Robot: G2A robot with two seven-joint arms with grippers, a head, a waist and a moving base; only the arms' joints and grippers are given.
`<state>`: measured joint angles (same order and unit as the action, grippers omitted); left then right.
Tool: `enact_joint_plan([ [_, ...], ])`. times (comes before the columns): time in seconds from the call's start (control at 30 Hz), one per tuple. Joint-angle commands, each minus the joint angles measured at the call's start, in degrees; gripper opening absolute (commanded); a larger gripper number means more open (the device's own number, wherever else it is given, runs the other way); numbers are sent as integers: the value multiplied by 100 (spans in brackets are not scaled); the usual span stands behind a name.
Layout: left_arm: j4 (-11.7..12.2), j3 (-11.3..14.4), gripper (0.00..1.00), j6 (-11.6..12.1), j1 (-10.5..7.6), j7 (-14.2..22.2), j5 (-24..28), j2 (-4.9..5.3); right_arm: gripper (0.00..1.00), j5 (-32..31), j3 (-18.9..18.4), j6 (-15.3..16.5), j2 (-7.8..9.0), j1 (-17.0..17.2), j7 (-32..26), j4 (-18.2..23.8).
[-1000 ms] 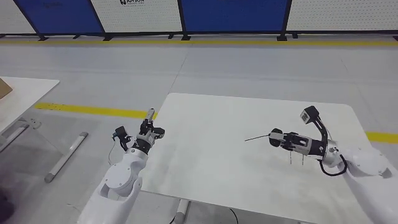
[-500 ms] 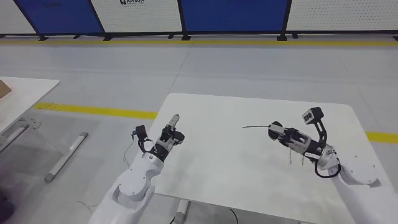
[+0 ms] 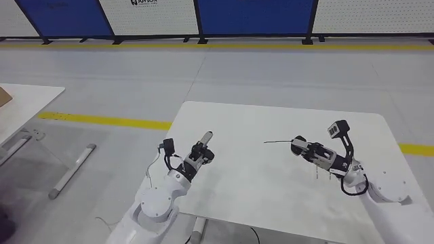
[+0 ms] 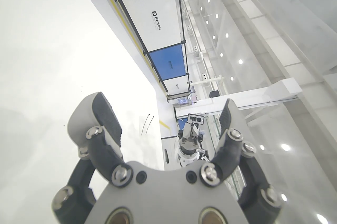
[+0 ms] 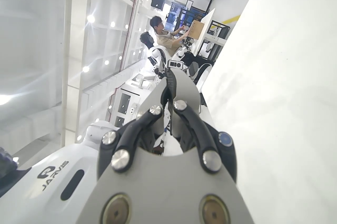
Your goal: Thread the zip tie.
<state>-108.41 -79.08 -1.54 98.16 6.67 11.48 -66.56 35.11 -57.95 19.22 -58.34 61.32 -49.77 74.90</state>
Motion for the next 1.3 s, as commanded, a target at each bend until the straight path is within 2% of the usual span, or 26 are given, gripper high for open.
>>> enact_joint_plan([
  [0.0, 47, 1, 100, -103, -64, 313, 68, 11, 0, -102, 46, -32, -27, 4, 147, 32],
  [0.13, 97, 270, 100, -153, -181, 683, -302, 19, 0, -47, 272, -10, -130, -42, 113, -10],
  [0.17, 102, 407, 100, -170, -225, 719, -442, 13, 0, -2, 352, 26, -171, -64, 110, -65],
  [0.27, 125, 735, 100, -194, -356, 717, -668, -16, 0, 107, 537, 26, -286, -125, 58, -187],
  [0.37, 235, 947, 100, -269, -533, 575, -585, -62, 0, 111, 676, 26, -387, -215, -14, -379],
  [0.4, 266, 976, 100, -286, -581, 485, -534, -76, 0, 92, 696, 26, -406, -241, -11, -429],
  [0.7, 266, 976, 100, -286, -581, 485, -534, -76, 0, 92, 696, 26, -406, -241, -11, -429],
  [0.77, 300, 1033, 100, -365, -607, 831, -169, -82, 0, 92, 696, 26, -406, -241, -11, -429],
  [0.93, 426, 1094, 100, -624, -863, 1433, 701, -108, 0, 92, 696, 26, -406, -241, -11, -429],
  [1.03, 504, 1203, 100, -684, -997, 1307, 946, -145, 0, 92, 696, 26, -406, -241, -11, -429],
  [1.27, 504, 1203, 100, -684, -997, 1307, 946, -145, 0, 44, 661, 25, -407, -178, 139, -380],
])
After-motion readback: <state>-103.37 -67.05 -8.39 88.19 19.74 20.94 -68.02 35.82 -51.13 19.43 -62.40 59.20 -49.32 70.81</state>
